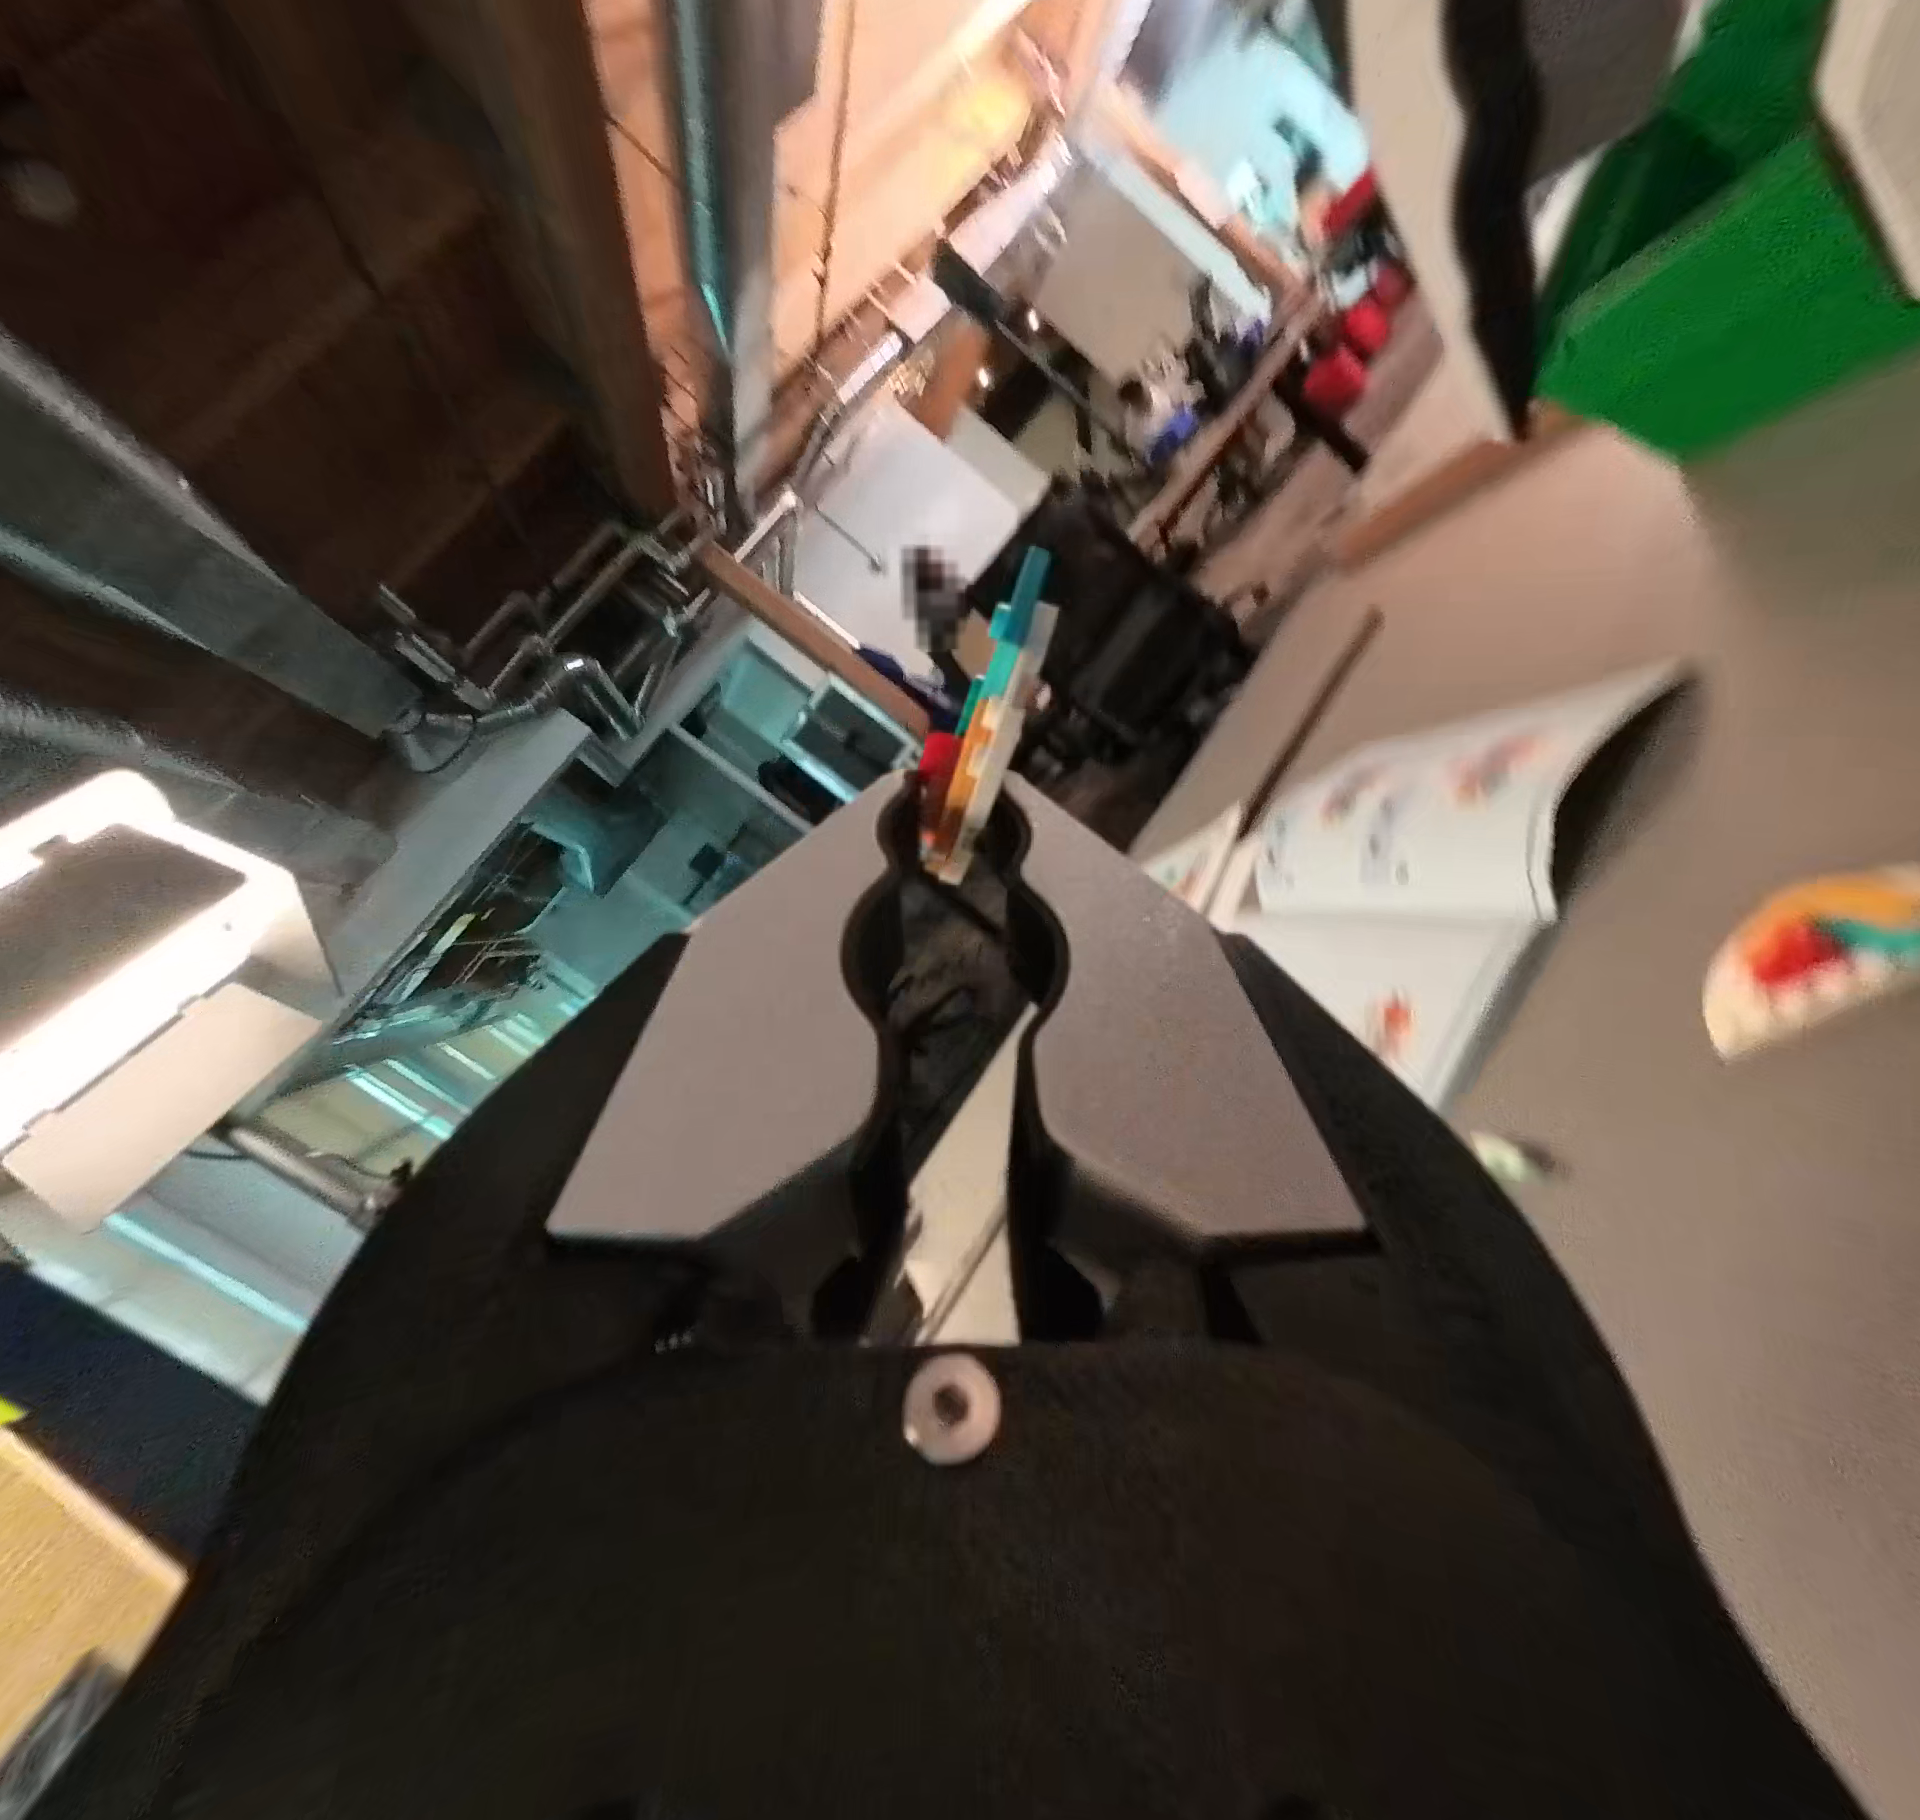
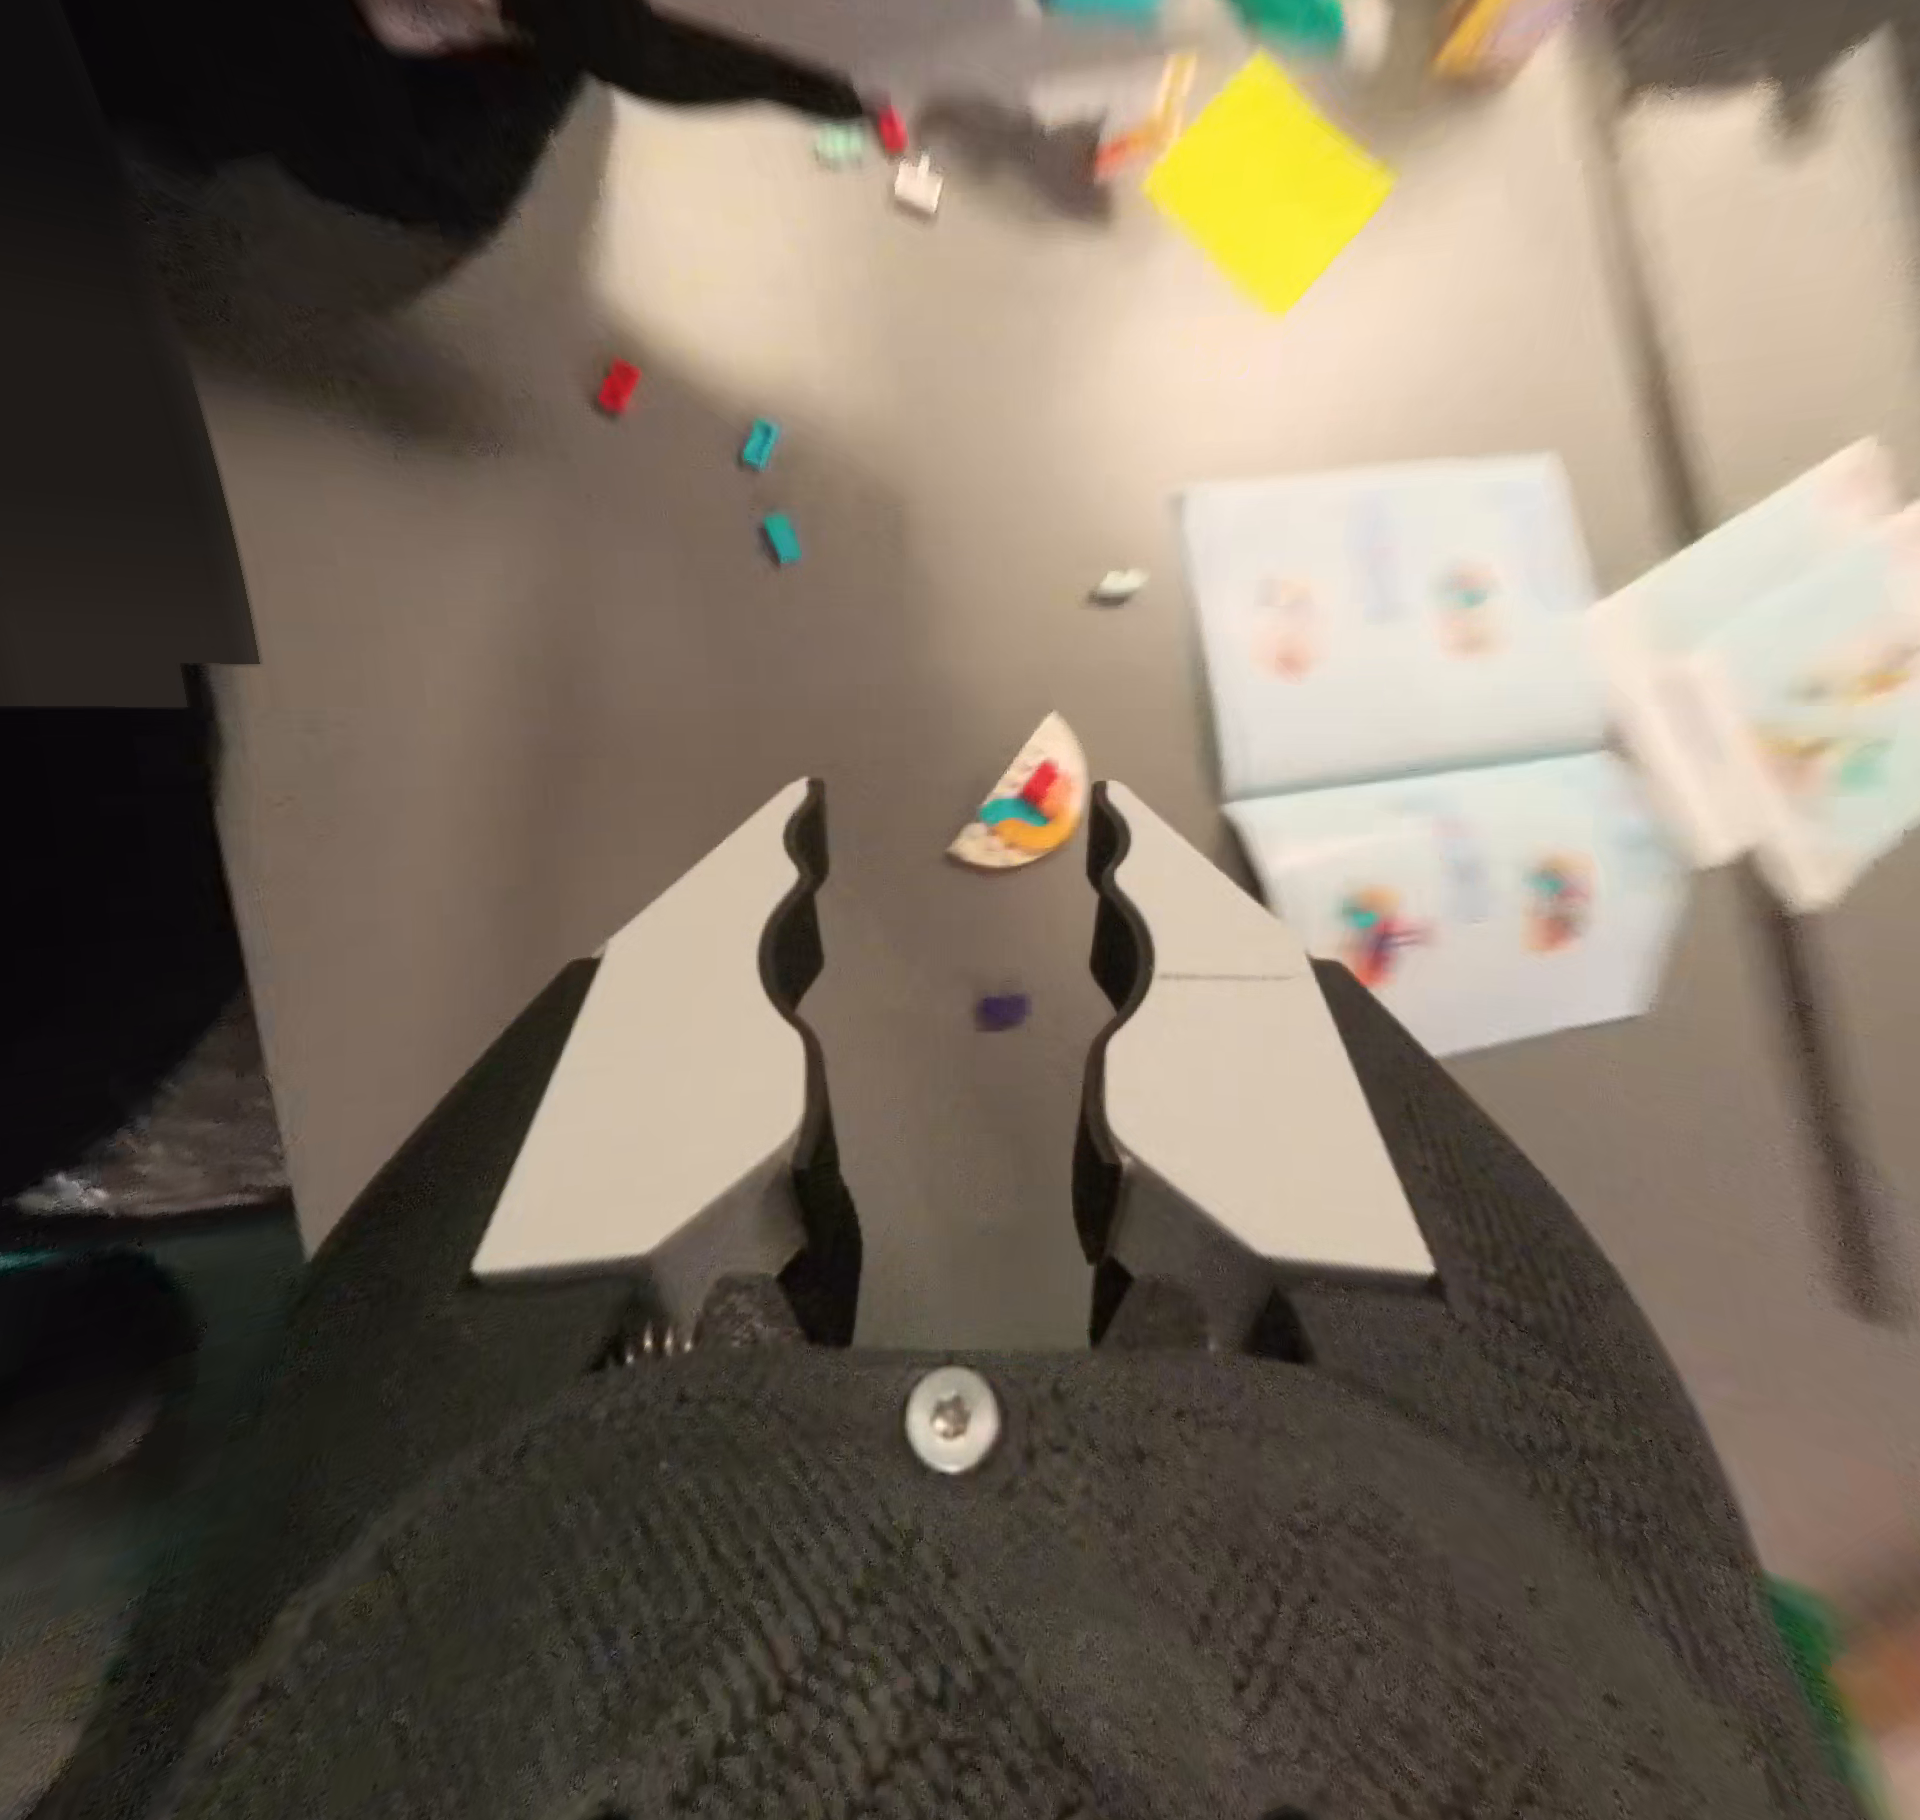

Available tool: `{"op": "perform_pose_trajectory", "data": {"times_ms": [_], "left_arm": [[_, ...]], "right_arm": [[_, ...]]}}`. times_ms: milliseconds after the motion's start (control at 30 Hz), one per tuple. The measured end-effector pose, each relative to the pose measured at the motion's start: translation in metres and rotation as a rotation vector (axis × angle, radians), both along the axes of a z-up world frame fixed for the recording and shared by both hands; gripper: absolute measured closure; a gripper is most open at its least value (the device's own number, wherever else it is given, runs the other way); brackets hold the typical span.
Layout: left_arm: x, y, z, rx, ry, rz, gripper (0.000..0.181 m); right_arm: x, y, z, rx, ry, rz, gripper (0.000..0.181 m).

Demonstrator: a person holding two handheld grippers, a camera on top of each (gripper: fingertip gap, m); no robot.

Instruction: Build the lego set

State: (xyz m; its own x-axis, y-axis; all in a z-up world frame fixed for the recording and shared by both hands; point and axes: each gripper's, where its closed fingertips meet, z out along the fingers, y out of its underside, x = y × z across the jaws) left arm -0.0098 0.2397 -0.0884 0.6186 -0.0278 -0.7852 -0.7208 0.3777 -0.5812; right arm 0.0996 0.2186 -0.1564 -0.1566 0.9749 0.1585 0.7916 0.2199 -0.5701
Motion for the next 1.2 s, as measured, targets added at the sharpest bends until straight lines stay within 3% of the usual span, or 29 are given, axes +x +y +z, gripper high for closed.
{"op": "perform_pose_trajectory", "data": {"times_ms": [33,133,233,300,400,500,600,633,733,867,1100,1200], "left_arm": [[-0.002,-0.001,-0.016,-0.021,0.043,0.023,0.171],[-0.004,-0.005,-0.051,-0.067,0.118,0.07,0.17],[-0.002,-0.007,-0.077,-0.091,0.19,0.089,0.17],[0.001,-0.009,-0.085,-0.085,0.236,0.083,0.17],[0.004,-0.008,-0.085,-0.067,0.242,0.083,0.17],[0.005,-0.008,-0.088,-0.092,0.215,0.066,0.17],[0.005,-0.006,-0.096,-0.136,0.216,0.058,0.17],[0.004,-0.005,-0.1,-0.146,0.231,0.062,0.17],[0.005,-0.002,-0.111,-0.178,0.275,0.068,0.17],[0.006,-0.001,-0.121,-0.199,0.32,0.068,0.17],[0.01,-0.001,-0.131,-0.209,0.385,0.039,0.17],[0.015,-0.003,-0.138,-0.224,0.414,0.007,0.17]], "right_arm": [[0.001,0.004,-0.027,-0.055,0.002,-0.035,0.132],[0.002,0.017,-0.088,-0.157,0.003,-0.131,0.131],[0.0,0.03,-0.113,-0.183,0.034,-0.187,0.129],[-0.01,0.029,-0.106,-0.217,0.118,-0.198,0.127],[-0.037,0.005,-0.067,-0.3,0.335,-0.13,0.127],[-0.047,0.001,-0.043,-0.047,0.46,-0.046,0.127],[-0.031,0.02,-0.075,0.227,0.225,-0.031,0.126],[-0.025,0.023,-0.091,0.191,0.145,-0.042,0.123],[-0.021,0.017,-0.118,-0.152,0.09,-0.128,0.114],[-0.018,0.031,-0.124,-0.226,0.121,-0.188,0.108],[-0.01,0.003,-0.125,-0.377,0.039,-0.125,0.12],[-0.013,0.007,-0.121,-0.329,0.076,-0.116,0.12]]}}
